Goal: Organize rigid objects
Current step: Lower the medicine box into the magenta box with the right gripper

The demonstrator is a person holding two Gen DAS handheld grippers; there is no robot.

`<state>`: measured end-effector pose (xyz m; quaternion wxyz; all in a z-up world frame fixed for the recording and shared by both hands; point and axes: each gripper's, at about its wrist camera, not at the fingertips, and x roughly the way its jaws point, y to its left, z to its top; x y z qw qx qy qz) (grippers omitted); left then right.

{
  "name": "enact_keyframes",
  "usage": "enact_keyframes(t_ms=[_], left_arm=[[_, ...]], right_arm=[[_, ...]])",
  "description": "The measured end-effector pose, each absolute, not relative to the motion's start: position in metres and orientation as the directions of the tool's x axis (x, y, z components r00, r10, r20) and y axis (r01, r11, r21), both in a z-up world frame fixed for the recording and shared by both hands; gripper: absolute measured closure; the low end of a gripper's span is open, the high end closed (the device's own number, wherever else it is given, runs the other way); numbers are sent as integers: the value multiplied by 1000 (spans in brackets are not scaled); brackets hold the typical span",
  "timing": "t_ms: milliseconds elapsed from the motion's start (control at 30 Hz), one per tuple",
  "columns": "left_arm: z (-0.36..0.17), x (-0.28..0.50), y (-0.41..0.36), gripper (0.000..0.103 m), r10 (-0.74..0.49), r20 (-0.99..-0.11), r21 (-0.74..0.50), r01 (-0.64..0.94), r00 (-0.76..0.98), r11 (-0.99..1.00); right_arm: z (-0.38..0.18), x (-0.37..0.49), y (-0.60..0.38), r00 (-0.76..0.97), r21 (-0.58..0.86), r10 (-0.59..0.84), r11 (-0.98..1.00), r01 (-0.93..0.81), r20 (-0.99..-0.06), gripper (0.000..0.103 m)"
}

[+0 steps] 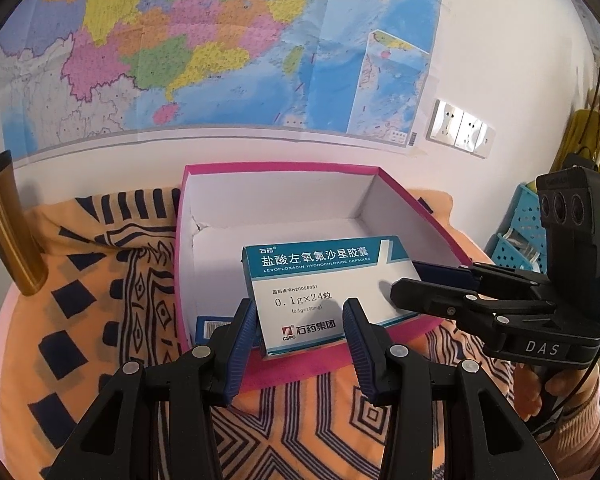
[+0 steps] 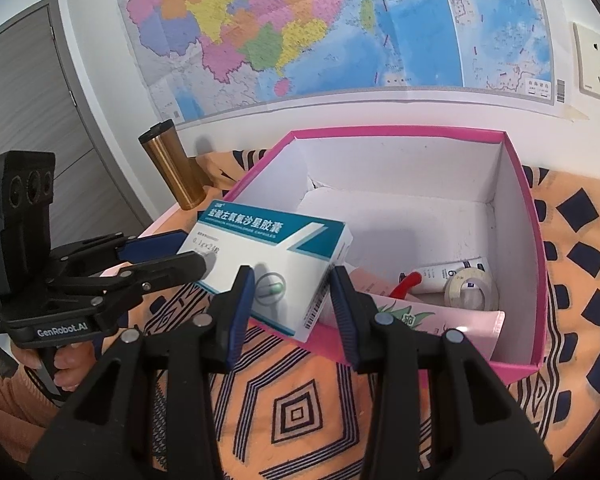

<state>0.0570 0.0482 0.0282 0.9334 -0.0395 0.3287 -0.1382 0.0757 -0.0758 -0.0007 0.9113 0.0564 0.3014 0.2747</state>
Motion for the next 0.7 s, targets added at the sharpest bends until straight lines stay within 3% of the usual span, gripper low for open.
enact_keyframes(t_ms=[700], left_arm=[[23,77,47,59,-254,-627,-153,203,736,967]], right_arm=[[-1,96,-72,665,279,523,851,-446,-533,60]])
